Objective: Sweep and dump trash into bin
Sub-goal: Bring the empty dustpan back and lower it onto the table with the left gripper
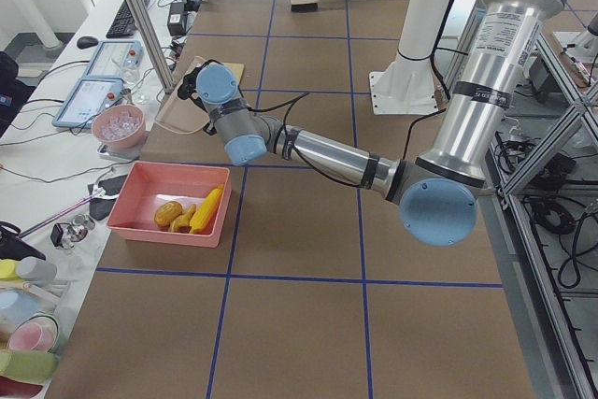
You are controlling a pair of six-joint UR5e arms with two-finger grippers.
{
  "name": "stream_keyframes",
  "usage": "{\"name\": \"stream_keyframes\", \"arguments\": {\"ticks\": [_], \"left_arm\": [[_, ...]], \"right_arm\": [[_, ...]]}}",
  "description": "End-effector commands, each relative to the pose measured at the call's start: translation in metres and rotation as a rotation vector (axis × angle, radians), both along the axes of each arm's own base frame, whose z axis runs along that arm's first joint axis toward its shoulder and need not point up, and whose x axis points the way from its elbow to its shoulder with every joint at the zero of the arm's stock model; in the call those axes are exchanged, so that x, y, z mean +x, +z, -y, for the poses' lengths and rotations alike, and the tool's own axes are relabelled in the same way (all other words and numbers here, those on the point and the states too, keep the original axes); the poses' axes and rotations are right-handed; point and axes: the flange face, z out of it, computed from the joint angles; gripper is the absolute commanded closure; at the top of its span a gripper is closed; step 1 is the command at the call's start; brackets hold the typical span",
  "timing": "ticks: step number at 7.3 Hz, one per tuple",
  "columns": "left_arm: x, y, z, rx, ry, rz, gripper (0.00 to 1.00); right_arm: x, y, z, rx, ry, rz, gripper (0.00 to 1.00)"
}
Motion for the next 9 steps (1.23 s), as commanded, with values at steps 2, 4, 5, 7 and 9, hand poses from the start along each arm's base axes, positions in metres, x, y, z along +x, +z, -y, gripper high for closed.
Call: {"name": "stream_keyframes", "arguments": {"ticks": [2, 4, 5, 7, 9], "left_arm": [[0.024, 0.002, 0.006, 0.486, 0.116, 0.180, 1.00], [0.061, -0.018, -0.001, 0.652, 0.171, 0.214, 1.00], [0.078, -0.033, -0.010, 0.700, 0.178, 0.220, 1.00], [0.164, -0.056, -0.048, 0.783, 0.228, 0.236, 1.00], [0.245, -0.062, -0.097, 0.814, 0.363, 0.182, 1.00]], "right_arm": [[0.003, -0.002, 0.002, 0.036, 0.005, -0.008, 0.00], [0.003, -0.003, 0.003, 0.037, 0.007, -0.003, 0.00], [0.003, -0.003, 0.004, 0.037, 0.007, -0.005, 0.00], [0.002, -0.012, 0.012, 0.058, 0.006, -0.003, 0.00], [0.005, -0.016, 0.005, 0.063, 0.011, -0.006, 0.00]]}}
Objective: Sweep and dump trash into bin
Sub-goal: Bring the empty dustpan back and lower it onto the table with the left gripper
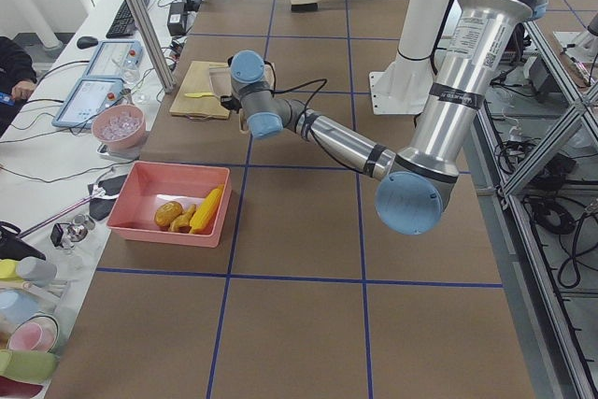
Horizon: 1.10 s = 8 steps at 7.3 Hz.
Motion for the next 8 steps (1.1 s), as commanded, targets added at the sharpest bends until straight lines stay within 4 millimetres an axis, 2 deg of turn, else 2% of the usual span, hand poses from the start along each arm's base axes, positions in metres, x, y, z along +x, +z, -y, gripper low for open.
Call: {"name": "stream_keyframes", "arguments": {"ticks": [1, 2, 3, 4, 6, 8], "left_arm": [[0.078, 0.005, -0.043, -0.038, 0.102, 0.066, 1.00], [0.099, 0.006, -0.057, -0.054, 0.098, 0.119, 1.00], [0.107, 0.001, -0.063, -0.052, 0.110, 0.137, 1.00], [0.105, -0.008, -0.064, 0.101, 0.086, 0.204, 1.00], [0.091, -0.023, -0.067, 0.144, 0.041, 0.342, 1.00], [0.111, -0.013, -0.079, 0.129, 0.047, 0.408, 1.00]], "right_arm": [[0.001, 0.000, -0.003, -0.001, 0.002, 0.000, 0.00], [0.001, 0.002, -0.003, -0.005, 0.002, -0.001, 0.00], [0.000, -0.006, -0.001, 0.008, 0.002, 0.005, 0.00], [0.000, -0.006, -0.003, 0.007, 0.002, 0.011, 0.00], [0.002, -0.007, -0.003, 0.012, 0.006, 0.011, 0.00], [0.003, -0.001, -0.004, 0.001, 0.006, 0.000, 0.00]]}}
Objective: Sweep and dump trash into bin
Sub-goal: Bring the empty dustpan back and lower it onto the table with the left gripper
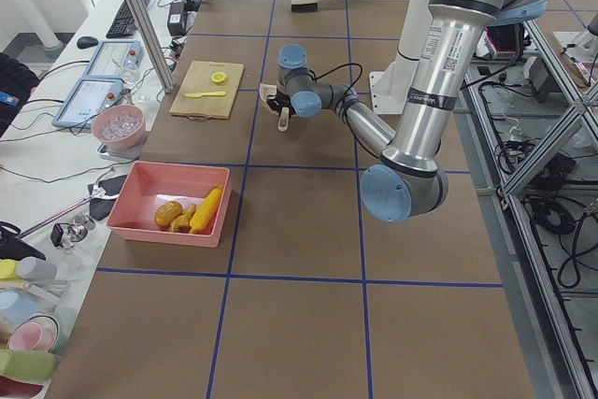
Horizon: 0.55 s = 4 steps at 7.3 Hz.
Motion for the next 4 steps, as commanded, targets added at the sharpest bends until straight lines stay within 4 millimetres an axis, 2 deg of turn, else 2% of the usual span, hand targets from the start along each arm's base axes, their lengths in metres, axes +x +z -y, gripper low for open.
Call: {"name": "stream_keyframes", "arguments": {"ticks": [1, 4], "left_arm": [[0.016, 0.004, -0.014, -0.013, 0.015, 0.047, 1.00], [0.028, 0.006, -0.026, -0.107, 0.021, 0.026, 0.99]], "right_arm": [[0.000, 0.002, 0.000, -0.005, 0.000, -0.003, 0.00], [0.003, 0.005, -0.002, -0.015, 0.005, -0.005, 0.00]]}}
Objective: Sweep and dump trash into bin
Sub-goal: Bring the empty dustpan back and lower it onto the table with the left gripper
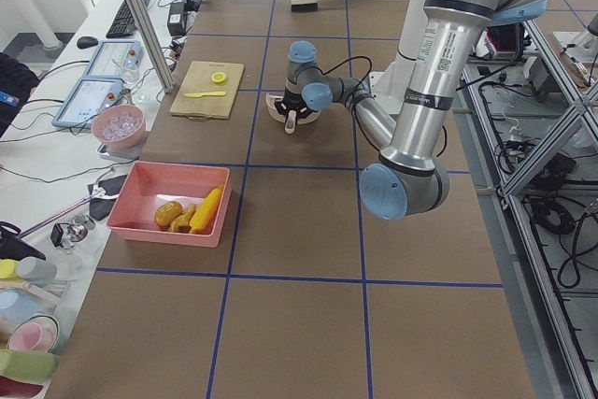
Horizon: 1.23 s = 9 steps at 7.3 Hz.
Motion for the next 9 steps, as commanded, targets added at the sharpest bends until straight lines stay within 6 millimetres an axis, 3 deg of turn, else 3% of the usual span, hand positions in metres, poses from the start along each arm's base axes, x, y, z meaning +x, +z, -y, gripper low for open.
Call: {"name": "stream_keyframes", "arguments": {"ticks": [1, 4, 9], "left_arm": [[0.009, 0.004, -0.006, -0.036, 0.010, 0.000, 0.93], [0.025, -0.003, -0.004, -0.035, 0.029, 0.011, 0.91], [0.030, -0.015, -0.002, 0.027, 0.017, 0.014, 0.91]], "right_arm": [[0.000, 0.000, 0.000, -0.001, 0.001, 0.001, 0.00], [0.000, 0.000, 0.000, -0.001, 0.001, 0.000, 0.00], [0.000, 0.002, -0.002, -0.007, 0.001, 0.002, 0.00]]}}
